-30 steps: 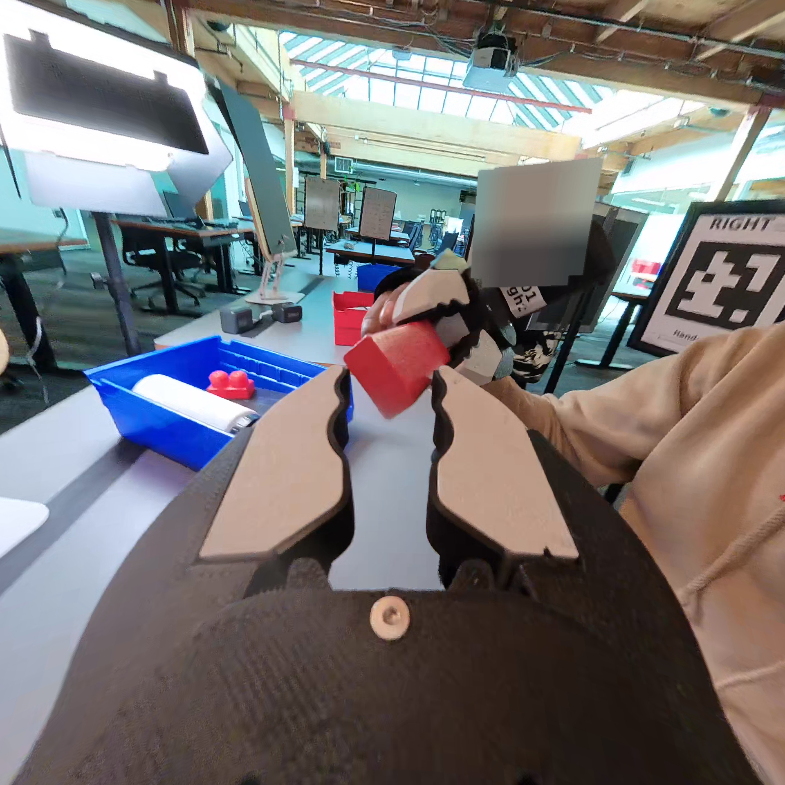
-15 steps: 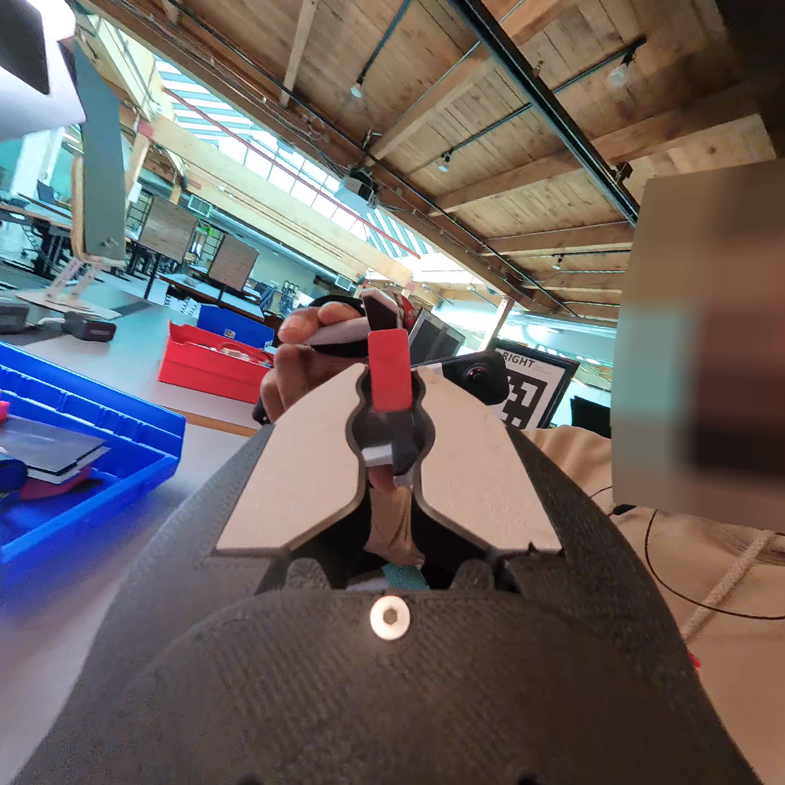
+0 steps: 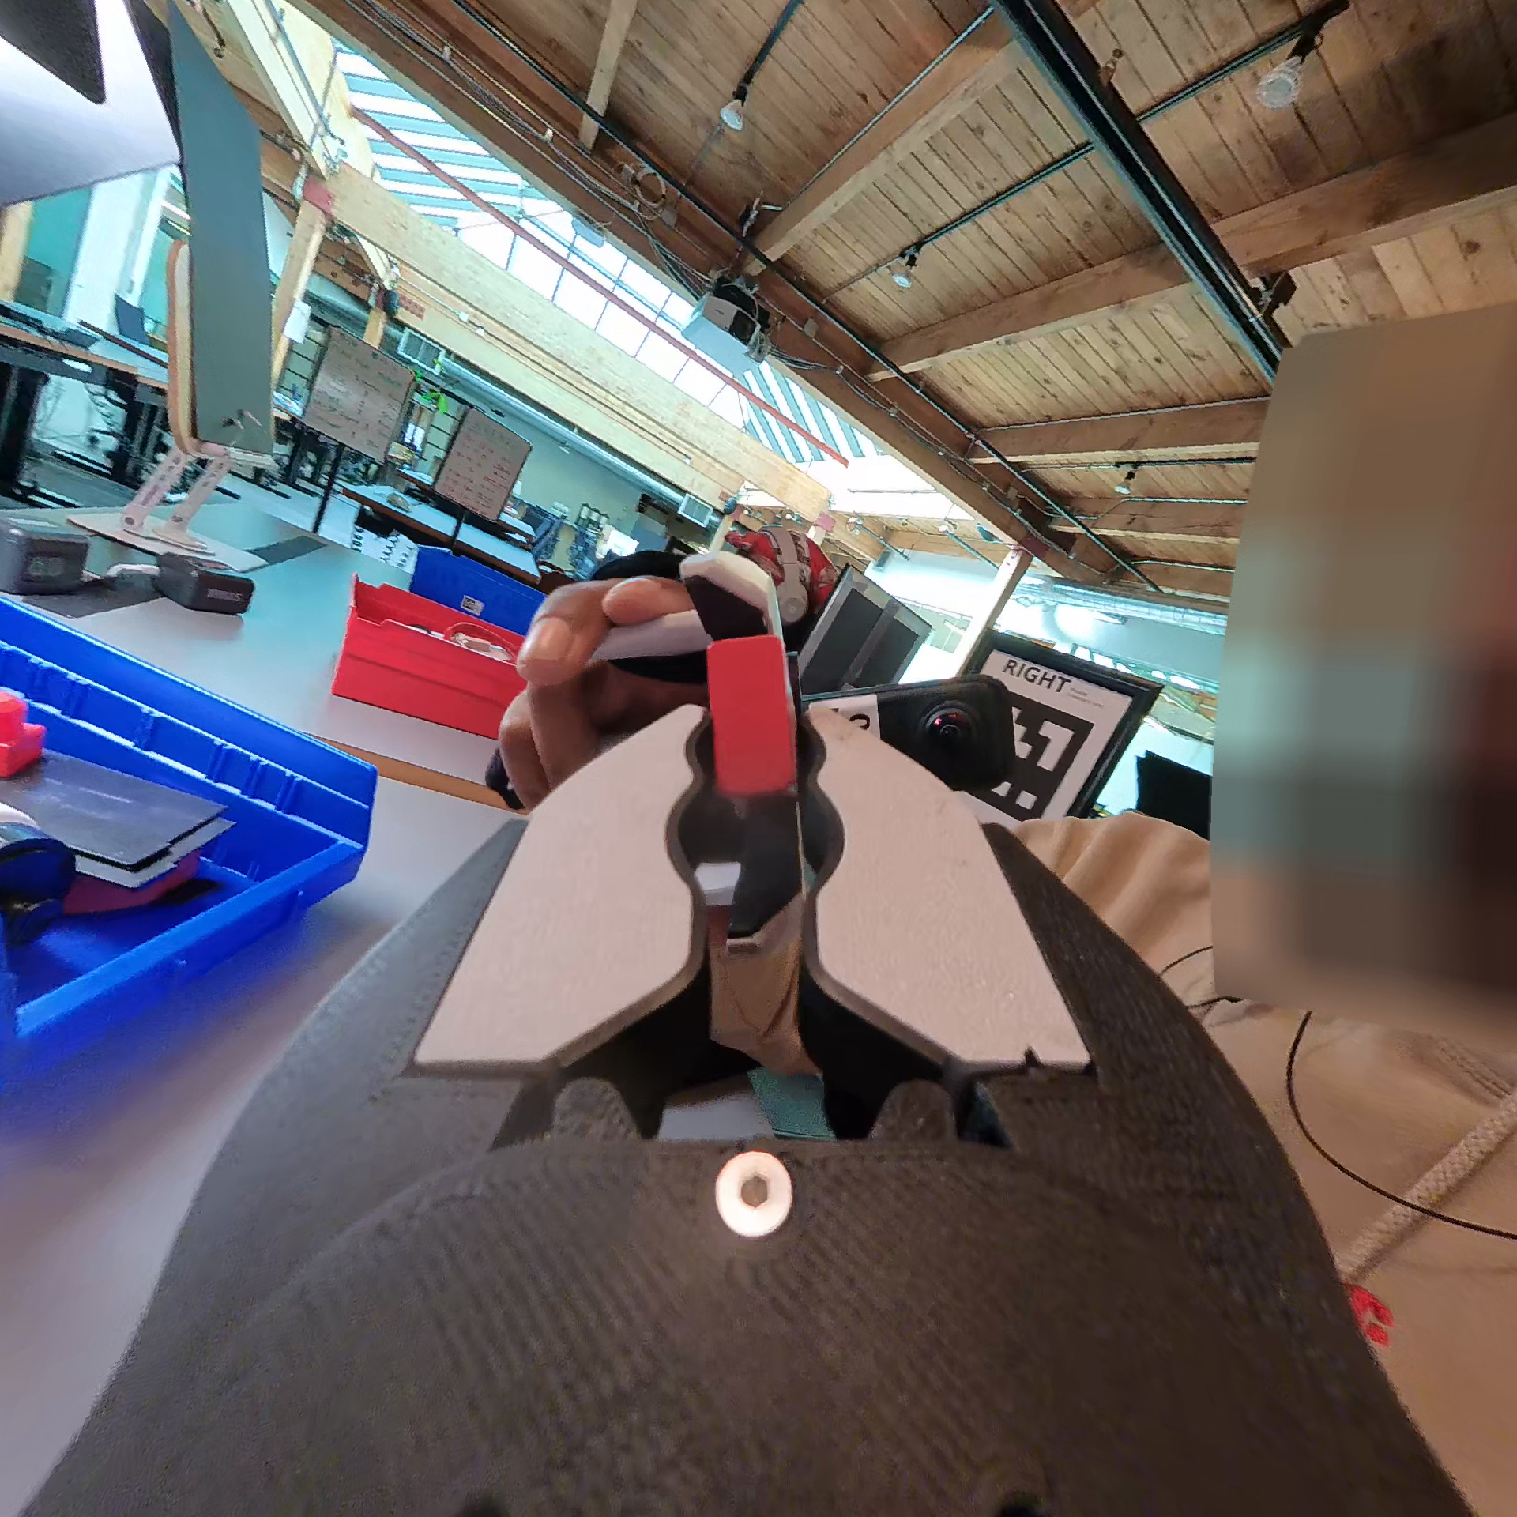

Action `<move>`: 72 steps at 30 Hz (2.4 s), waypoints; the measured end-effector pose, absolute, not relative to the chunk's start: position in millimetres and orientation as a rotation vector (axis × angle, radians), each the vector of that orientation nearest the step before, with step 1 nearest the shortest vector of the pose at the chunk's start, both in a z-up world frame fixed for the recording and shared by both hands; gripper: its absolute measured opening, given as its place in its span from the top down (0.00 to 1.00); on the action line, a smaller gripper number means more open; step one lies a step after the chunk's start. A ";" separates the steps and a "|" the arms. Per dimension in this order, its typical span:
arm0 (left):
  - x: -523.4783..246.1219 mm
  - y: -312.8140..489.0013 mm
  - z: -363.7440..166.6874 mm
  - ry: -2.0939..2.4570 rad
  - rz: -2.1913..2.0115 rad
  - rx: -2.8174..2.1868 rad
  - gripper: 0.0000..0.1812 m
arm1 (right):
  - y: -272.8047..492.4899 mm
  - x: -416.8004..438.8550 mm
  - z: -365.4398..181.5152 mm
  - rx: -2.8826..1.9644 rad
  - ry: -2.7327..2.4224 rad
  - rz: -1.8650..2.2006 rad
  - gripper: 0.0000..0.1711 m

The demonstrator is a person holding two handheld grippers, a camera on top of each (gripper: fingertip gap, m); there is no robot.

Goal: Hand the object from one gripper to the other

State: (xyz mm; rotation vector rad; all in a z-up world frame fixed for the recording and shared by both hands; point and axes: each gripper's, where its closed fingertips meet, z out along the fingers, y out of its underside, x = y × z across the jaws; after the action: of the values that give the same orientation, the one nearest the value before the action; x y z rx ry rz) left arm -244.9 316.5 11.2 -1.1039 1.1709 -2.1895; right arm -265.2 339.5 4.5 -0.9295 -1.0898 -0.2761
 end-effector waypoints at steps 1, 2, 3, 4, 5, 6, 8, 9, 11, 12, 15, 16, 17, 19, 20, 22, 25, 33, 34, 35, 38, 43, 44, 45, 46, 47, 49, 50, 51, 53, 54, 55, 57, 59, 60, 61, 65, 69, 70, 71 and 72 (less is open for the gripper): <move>-245.3 318.6 12.2 1.159 -2.173 -1.102 0.82 | 340.0 -264.4 4.4 -0.936 -1.081 -0.253 0.60; -247.2 322.9 14.7 1.139 -2.150 -1.097 0.76 | 340.3 -262.4 6.1 -0.941 -1.062 -0.222 0.60; -250.2 330.6 17.6 1.112 -2.107 -1.096 0.74 | 340.3 -258.4 9.7 -0.944 -1.036 -0.181 0.60; -254.9 341.5 20.7 1.077 -2.046 -1.095 0.73 | 340.3 -251.8 14.5 -0.950 -1.004 -0.135 0.60; -261.4 353.5 24.4 1.039 -1.983 -1.092 0.73 | 341.0 -242.8 19.5 -0.958 -0.973 -0.104 0.60; -269.0 364.7 28.3 1.007 -1.930 -1.089 0.73 | 342.4 -231.6 24.2 -0.965 -0.947 -0.098 0.60; -285.0 381.7 36.8 0.961 -1.864 -1.082 0.73 | 346.2 -206.2 31.6 -0.984 -0.898 -0.115 0.60; -292.6 387.8 41.2 0.939 -1.845 -1.074 0.73 | 348.6 -192.7 34.6 -0.997 -0.872 -0.131 0.60; -304.3 396.3 48.1 0.903 -1.818 -1.059 0.74 | 353.4 -168.2 37.4 -1.023 -0.825 -0.160 0.60; -307.8 398.8 50.0 0.893 -1.808 -1.057 0.74 | 356.4 -157.4 37.2 -1.038 -0.806 -0.182 0.60; -309.3 400.7 50.1 0.892 -1.787 -1.064 0.74 | 362.3 -141.5 34.6 -1.065 -0.774 -0.195 0.60; -307.1 400.2 48.4 0.899 -1.781 -1.072 0.74 | 363.0 -143.2 33.5 -1.065 -0.776 -0.188 0.60; -304.1 399.5 45.8 0.908 -1.775 -1.083 0.75 | 363.7 -148.0 31.8 -1.066 -0.788 -0.182 0.60; -294.5 397.4 37.2 0.932 -1.765 -1.127 0.76 | 364.1 -164.4 26.8 -1.062 -0.825 -0.149 0.60; -287.7 394.5 31.1 0.955 -1.767 -1.154 0.77 | 363.5 -175.6 23.6 -1.058 -0.848 -0.116 0.60; -272.1 381.3 17.5 1.029 -1.811 -1.199 0.77 | 360.7 -202.0 15.2 -1.052 -0.905 -0.038 0.60; -253.9 358.1 1.5 1.135 -1.924 -1.256 0.76 | 353.9 -239.5 0.7 -1.046 -0.995 0.049 0.60; -251.5 344.3 0.3 1.219 -1.900 -1.191 0.91 | 362.8 -263.3 -22.5 -1.192 -1.046 0.084 0.57; -254.8 348.9 5.5 1.195 -1.836 -1.153 0.91 | 364.9 -259.4 -19.5 -1.226 -0.999 0.157 0.56; -258.5 353.0 9.5 1.185 -1.769 -1.121 0.91 | 364.2 -256.3 -15.4 -1.253 -0.956 0.266 0.55; -274.8 355.4 27.7 1.150 -1.662 -0.959 0.91 | 353.8 -252.3 -8.9 -1.306 -0.898 0.623 0.58; -283.1 350.7 37.3 1.120 -1.650 -0.837 0.91 | 346.7 -257.6 -10.0 -1.243 -0.867 0.865 0.71; -282.0 350.0 36.6 1.120 -1.653 -0.833 0.91 | 343.9 -259.2 -5.2 -1.205 -0.848 0.901 0.77; -280.8 350.2 35.8 1.117 -1.655 -0.830 0.91 | 342.3 -258.8 0.1 -1.168 -0.824 0.910 0.88; -280.1 350.4 35.3 1.110 -1.660 -0.823 0.91 | 341.8 -257.2 3.7 -1.140 -0.813 0.886 0.90; -279.2 350.7 34.1 1.110 -1.666 -0.823 0.90 | 340.4 -255.4 6.5 -1.122 -0.816 0.862 0.90; -276.5 355.0 31.0 1.103 -1.643 -0.851 0.89 | 337.2 -249.9 13.0 -1.106 -0.819 0.842 0.90; -276.3 359.0 30.6 1.087 -1.609 -0.862 0.86 | 337.4 -245.4 15.1 -1.106 -0.823 0.807 0.91; -277.3 364.6 31.1 1.064 -1.573 -0.873 0.83 | 336.6 -240.1 16.7 -1.101 -0.839 0.764 0.90; -279.0 376.6 28.0 1.064 -1.487 -0.920 0.80 | 341.3 -222.8 20.0 -1.112 -0.843 0.609 0.90; -279.7 382.0 24.9 1.079 -1.435 -0.944 0.80 | 344.8 -212.4 21.2 -1.122 -0.843 0.521 0.90; -280.2 387.3 21.4 1.093 -1.379 -0.969 0.79 | 348.2 -201.9 20.6 -1.143 -0.848 0.439 0.91; -279.8 396.4 13.8 1.128 -1.258 -1.019 0.78 | 355.5 -179.9 17.2 -1.187 -0.854 0.287 0.90; -277.7 405.0 6.7 1.147 -1.130 -1.061 0.78 | 360.1 -161.2 14.4 -1.213 -0.847 0.202 0.90; -276.0 408.2 3.5 1.152 -1.079 -1.084 0.77 | 363.0 -152.1 13.8 -1.216 -0.833 0.155 0.90; -273.6 410.1 0.1 1.159 -1.038 -1.115 0.77 | 367.3 -143.5 10.7 -1.226 -0.831 0.089 0.90; -263.5 415.1 -18.2 1.181 -0.887 -1.313 0.75 | 389.4 -115.7 -9.2 -1.253 -0.856 -0.278 0.91; -253.0 410.3 -39.8 1.220 -0.778 -1.470 0.71 | 408.0 -116.2 -27.6 -1.175 -0.911 -0.596 0.91; -250.7 410.2 -44.1 1.226 -0.734 -1.486 0.70 | 412.2 -120.5 -33.0 -1.163 -0.925 -0.640 0.91; -248.8 410.4 -48.0 1.232 -0.688 -1.494 0.70 | 416.6 -125.6 -39.9 -1.165 -0.947 -0.674 0.91; -246.9 410.9 -51.7 1.239 -0.640 -1.500 0.70 | 420.9 -129.6 -45.5 -1.170 -0.956 -0.713 0.91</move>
State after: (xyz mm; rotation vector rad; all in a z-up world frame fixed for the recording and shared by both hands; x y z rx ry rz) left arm -246.9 410.9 -51.7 -1.4998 1.2386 -0.6395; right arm -129.6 420.9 -45.5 -1.1704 -0.9556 -0.7127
